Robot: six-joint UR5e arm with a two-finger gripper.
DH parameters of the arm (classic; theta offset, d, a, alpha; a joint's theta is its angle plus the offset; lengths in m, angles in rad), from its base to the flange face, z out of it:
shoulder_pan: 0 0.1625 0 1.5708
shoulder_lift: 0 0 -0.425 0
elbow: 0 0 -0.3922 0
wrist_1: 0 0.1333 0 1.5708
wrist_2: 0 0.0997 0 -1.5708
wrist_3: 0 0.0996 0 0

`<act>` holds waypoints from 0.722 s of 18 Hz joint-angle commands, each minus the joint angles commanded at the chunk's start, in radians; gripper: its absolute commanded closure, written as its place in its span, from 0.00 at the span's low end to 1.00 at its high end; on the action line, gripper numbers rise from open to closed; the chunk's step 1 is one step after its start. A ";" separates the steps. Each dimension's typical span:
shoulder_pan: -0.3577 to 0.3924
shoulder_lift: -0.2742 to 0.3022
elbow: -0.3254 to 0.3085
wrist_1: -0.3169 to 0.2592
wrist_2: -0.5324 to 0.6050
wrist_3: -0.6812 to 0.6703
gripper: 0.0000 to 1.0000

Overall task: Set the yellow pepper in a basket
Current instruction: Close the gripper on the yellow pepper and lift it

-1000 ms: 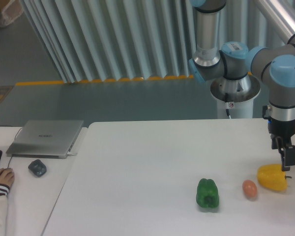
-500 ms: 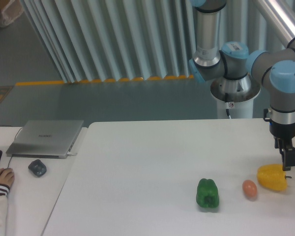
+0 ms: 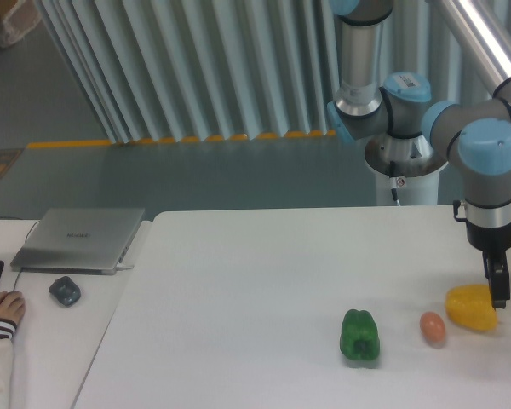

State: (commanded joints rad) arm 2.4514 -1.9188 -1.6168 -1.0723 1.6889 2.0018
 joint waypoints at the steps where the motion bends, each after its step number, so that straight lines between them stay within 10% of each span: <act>1: -0.005 -0.003 0.002 0.000 -0.002 0.000 0.00; 13: -0.008 -0.012 -0.055 -0.005 0.002 0.000 0.00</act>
State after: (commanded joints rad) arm 2.4436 -1.9313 -1.6720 -1.0769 1.6904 2.0018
